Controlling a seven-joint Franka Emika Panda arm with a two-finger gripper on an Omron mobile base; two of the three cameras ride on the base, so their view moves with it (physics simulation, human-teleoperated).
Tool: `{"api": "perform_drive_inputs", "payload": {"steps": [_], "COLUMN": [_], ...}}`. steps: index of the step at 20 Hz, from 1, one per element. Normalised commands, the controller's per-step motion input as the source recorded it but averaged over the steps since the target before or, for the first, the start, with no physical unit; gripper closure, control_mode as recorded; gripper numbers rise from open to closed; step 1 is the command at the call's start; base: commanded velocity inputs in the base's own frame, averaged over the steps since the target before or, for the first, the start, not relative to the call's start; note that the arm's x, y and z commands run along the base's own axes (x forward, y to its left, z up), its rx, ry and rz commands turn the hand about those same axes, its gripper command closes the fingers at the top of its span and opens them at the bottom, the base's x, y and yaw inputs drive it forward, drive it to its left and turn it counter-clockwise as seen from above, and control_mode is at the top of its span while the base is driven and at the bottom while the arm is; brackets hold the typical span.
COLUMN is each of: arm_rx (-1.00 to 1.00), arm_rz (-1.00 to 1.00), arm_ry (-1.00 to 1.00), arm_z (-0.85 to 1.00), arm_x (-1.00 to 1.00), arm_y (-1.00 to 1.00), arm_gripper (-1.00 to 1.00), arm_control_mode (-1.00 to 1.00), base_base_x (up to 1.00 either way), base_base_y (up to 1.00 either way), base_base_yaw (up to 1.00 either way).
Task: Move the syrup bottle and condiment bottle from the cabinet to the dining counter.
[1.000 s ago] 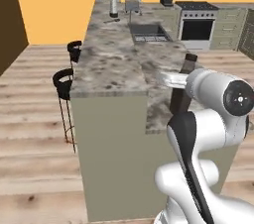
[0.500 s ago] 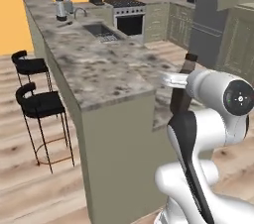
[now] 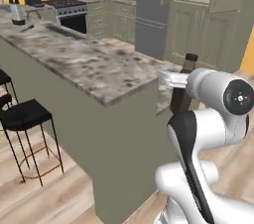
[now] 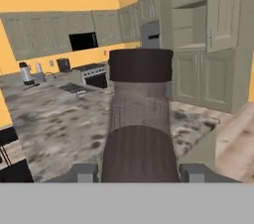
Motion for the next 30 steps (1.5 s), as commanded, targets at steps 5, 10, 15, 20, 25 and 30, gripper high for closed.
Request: {"api": "perform_drive_inputs", "payload": {"steps": [5, 10, 15, 20, 25, 30], "arm_rx": [0.0, 0.0, 0.0, 0.0, 0.0, 0.0], "arm_rz": [0.0, 0.0, 0.0, 0.0, 0.0, 0.0], "arm_ry": [0.0, 0.0, 0.0, 0.0, 0.0, 0.0], "arm_z": [0.0, 0.0, 0.0, 0.0, 0.0, 0.0], "arm_x": [0.0, 0.0, 0.0, 0.0, 0.0, 0.0], "arm_y": [0.0, 0.0, 0.0, 0.0, 0.0, 0.0], "arm_gripper": [1.0, 1.0, 1.0, 1.0, 1.0, 1.0], "arm_control_mode": [1.0, 1.0, 1.0, 1.0, 1.0, 1.0], "base_base_x": [-0.48, -0.38, 0.0, 0.33, 0.66, 0.63], "base_base_y": [0.93, 1.0, 1.0, 0.88, 0.47, 0.27], "base_base_yaw": [-0.42, -0.2, -0.14, -0.22, -0.32, -0.37]}}
